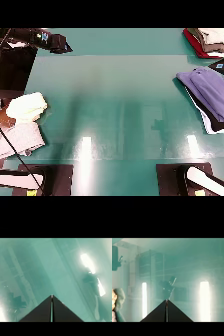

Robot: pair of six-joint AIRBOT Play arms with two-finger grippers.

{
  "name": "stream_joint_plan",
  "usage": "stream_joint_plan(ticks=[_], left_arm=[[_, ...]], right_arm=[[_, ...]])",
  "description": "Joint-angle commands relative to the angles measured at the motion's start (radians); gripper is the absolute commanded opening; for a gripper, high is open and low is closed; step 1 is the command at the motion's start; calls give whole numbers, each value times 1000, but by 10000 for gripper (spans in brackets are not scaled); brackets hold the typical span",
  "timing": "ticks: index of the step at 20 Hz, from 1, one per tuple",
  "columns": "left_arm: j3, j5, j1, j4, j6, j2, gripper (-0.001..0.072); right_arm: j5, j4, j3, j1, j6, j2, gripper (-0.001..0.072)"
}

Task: Fold the shirts.

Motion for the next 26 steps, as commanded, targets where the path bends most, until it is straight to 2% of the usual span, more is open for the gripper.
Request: stream_joint_plan(ticks=[1, 14, 16, 18, 21, 22, 23, 24, 26], left_arm=[[0, 0, 0, 0, 0, 1, 27], [0, 0, 0, -21, 0, 1, 27], [0, -35, 0, 18, 1, 1, 27], [-8, -152, 0, 254, -56, 1, 27], [-67, -312, 8, 665, -143, 2, 30], [-99, -322, 27, 701, -171, 2, 254], [-137, -324, 48, 702, -183, 2, 586], [-177, -321, 66, 702, -193, 2, 630], [-270, -301, 106, 716, -193, 2, 632]], right_arm=[[-37, 2, 0, 46, 0, 0, 17], [-45, 3, 0, 59, 0, 0, 17], [-37, 2, -1, 66, 0, 0, 17], [-38, -23, 0, 110, 0, 0, 17], [-47, -140, -1, 250, 1, 0, 17], [-65, -167, -2, 310, 1, 0, 17], [-87, -192, -2, 376, 1, 0, 17], [-105, -213, -2, 441, 1, 0, 18], [-148, -254, -2, 566, 1, -3, 18]])
